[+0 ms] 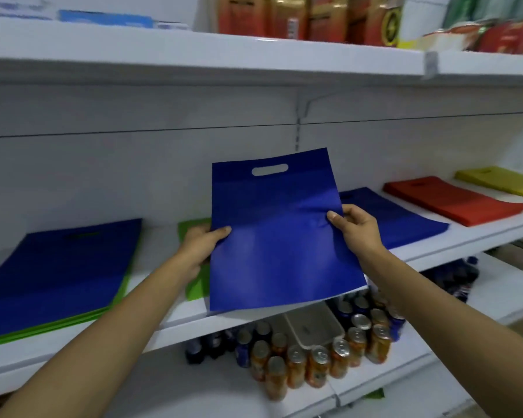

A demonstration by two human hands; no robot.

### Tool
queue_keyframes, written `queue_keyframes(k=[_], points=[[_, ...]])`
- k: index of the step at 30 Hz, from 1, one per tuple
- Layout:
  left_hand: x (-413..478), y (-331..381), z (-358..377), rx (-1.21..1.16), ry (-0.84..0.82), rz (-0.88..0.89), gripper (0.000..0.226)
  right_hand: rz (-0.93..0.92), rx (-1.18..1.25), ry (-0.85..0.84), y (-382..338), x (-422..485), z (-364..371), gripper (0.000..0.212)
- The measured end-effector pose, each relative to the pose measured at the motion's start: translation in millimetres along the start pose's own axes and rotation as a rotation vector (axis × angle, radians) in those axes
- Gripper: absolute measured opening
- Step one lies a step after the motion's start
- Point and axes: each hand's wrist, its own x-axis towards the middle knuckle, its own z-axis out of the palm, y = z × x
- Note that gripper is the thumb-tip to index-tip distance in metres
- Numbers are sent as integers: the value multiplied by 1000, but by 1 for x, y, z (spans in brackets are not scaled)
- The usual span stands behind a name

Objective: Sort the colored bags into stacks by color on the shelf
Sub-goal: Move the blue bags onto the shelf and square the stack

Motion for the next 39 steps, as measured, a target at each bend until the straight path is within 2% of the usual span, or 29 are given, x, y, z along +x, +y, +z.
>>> queue_keyframes(k=[4, 7, 10, 16, 21, 31, 35, 39], points=[[-6, 7, 87, 9, -16, 65, 13, 5, -14, 73, 4, 10, -80, 8], [-10, 8, 143, -26, -22, 99, 14, 43, -4, 104, 10, 15, -131, 4], [-16, 6, 191, -48, -9, 116, 13, 100, -4, 101, 19, 19, -174, 9], [-22, 5, 254, -45, -31, 111, 13, 181, -29, 98, 33, 23, -231, 6], [-9, 9, 277, -28, -65, 107, 12, 164, -57, 158, 36, 42, -248, 13], [68, -2, 310, 109, -108, 168, 15, 151, -138, 225, 58, 127, -255, 15], [108, -2, 317, 227, -108, 215, 15, 115, -277, 196, 65, 178, -254, 9], [140, -7, 314, 424, -114, 255, 19, 39, -532, 120, 69, 223, -243, 28]])
